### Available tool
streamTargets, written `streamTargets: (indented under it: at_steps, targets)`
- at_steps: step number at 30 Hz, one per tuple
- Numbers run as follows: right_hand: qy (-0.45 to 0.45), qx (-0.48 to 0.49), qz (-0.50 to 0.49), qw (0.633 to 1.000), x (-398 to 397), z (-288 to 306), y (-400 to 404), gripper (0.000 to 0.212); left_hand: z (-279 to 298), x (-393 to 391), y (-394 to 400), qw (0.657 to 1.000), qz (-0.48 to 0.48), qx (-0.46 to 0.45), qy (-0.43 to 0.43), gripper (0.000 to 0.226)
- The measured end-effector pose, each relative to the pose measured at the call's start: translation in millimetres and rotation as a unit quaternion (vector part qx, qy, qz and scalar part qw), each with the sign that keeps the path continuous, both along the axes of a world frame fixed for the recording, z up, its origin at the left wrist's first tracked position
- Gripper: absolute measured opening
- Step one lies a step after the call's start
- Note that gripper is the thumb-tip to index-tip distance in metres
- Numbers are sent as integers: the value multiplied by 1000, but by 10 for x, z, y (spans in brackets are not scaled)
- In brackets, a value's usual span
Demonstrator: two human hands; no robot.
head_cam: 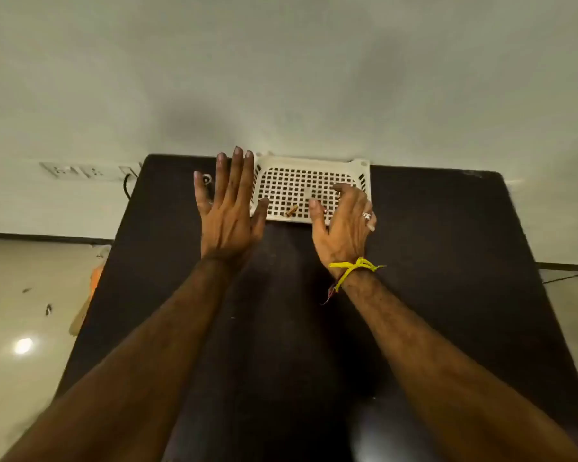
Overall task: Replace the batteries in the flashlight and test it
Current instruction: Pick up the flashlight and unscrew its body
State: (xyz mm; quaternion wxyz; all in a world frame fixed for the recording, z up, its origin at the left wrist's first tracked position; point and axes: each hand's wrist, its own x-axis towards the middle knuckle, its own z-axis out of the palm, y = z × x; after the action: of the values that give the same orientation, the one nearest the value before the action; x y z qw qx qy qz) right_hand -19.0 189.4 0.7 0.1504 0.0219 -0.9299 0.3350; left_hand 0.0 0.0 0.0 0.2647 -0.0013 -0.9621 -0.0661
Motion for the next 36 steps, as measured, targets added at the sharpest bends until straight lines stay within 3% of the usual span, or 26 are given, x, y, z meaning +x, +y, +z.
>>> streamTargets:
  at_steps: [3, 7, 11, 23, 36]
  targets:
    - [16, -51, -30, 998, 58, -384, -138, 45, -397, 32, -19, 1000, 14, 19, -4, 71]
    - [37, -55, -34, 997, 156, -779, -202, 45, -856, 109, 55, 999, -24, 22, -11, 72]
    - [51, -68, -15, 996, 149, -1052, -136, 42, -1120, 141, 111, 999, -3, 38, 1, 72]
    - [122, -102, 53, 986, 131, -1164, -112, 28, -1132, 239, 155, 991, 18, 77, 104, 58]
    - [158, -166, 26, 973, 48, -1130, -136, 30, -1047, 302, 114, 969, 44, 198, 140, 31]
